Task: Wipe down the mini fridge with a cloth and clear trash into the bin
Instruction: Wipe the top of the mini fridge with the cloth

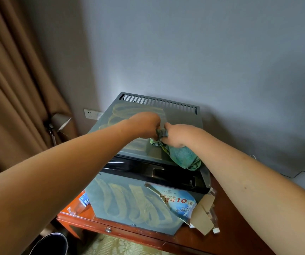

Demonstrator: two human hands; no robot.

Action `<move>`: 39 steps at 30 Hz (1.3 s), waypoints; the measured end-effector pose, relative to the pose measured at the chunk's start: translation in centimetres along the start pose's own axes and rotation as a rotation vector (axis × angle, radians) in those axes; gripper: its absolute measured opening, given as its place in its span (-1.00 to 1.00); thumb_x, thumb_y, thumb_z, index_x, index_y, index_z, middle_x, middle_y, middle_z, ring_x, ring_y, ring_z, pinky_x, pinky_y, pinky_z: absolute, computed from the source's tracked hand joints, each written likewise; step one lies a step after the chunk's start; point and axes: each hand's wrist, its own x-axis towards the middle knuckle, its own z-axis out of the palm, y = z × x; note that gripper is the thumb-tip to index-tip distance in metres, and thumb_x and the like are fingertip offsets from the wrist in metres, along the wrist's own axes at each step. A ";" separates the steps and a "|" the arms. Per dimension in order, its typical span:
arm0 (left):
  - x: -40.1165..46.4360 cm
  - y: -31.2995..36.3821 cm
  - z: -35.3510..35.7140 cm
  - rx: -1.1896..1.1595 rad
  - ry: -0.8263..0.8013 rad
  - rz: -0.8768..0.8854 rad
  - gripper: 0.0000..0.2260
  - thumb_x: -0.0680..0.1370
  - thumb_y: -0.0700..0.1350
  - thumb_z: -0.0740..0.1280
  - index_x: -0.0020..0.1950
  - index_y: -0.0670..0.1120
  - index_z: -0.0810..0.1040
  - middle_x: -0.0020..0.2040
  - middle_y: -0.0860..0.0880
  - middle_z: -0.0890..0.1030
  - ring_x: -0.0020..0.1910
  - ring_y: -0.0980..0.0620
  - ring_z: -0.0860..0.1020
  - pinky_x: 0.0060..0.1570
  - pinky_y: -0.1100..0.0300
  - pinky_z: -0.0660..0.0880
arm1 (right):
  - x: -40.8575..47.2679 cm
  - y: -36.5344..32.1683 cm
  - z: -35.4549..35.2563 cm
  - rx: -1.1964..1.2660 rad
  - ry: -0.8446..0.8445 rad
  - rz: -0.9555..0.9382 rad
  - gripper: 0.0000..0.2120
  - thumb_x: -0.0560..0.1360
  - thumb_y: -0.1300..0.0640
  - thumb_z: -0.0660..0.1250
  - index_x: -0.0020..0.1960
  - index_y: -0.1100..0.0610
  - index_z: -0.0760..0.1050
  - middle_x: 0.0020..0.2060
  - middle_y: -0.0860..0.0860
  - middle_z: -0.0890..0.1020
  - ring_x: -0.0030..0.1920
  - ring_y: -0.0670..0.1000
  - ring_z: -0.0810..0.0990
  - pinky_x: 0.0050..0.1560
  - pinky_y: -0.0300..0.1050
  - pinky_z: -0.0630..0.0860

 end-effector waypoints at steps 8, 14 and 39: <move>4.3 -0.1 0.1 0.086 0.082 -0.126 -0.93 0.55 -0.17 0.31 -0.01 -0.13 0.57 -0.15 -0.07 0.61 -0.19 -0.06 0.59 -0.27 0.11 0.53 | 6.0 1.4 -0.8 0.039 0.123 0.081 -0.43 0.67 0.01 0.17 0.60 0.01 0.02 -0.05 0.12 0.56 -0.03 0.19 0.59 -0.12 0.02 0.48; 3.7 -0.1 -0.1 0.055 0.100 -0.136 -0.86 0.55 -0.12 0.35 0.08 -0.10 0.54 -0.09 -0.06 0.61 -0.12 -0.08 0.60 -0.20 0.08 0.57 | 5.4 1.7 0.8 0.096 0.294 0.047 -0.59 0.68 -0.01 0.15 0.47 0.05 0.18 0.05 0.17 0.57 -0.03 0.23 0.57 -0.18 0.02 0.44; 7.1 -1.7 -0.4 -0.005 0.038 -0.029 -0.83 0.47 -0.04 0.43 0.01 -0.07 0.61 -0.07 -0.03 0.65 -0.09 -0.05 0.63 -0.08 0.02 0.63 | 6.4 3.4 -1.8 0.007 0.108 -0.049 -0.39 0.70 -0.08 0.13 0.63 0.08 -0.02 0.03 0.16 0.61 -0.22 0.11 0.57 -0.30 -0.05 0.42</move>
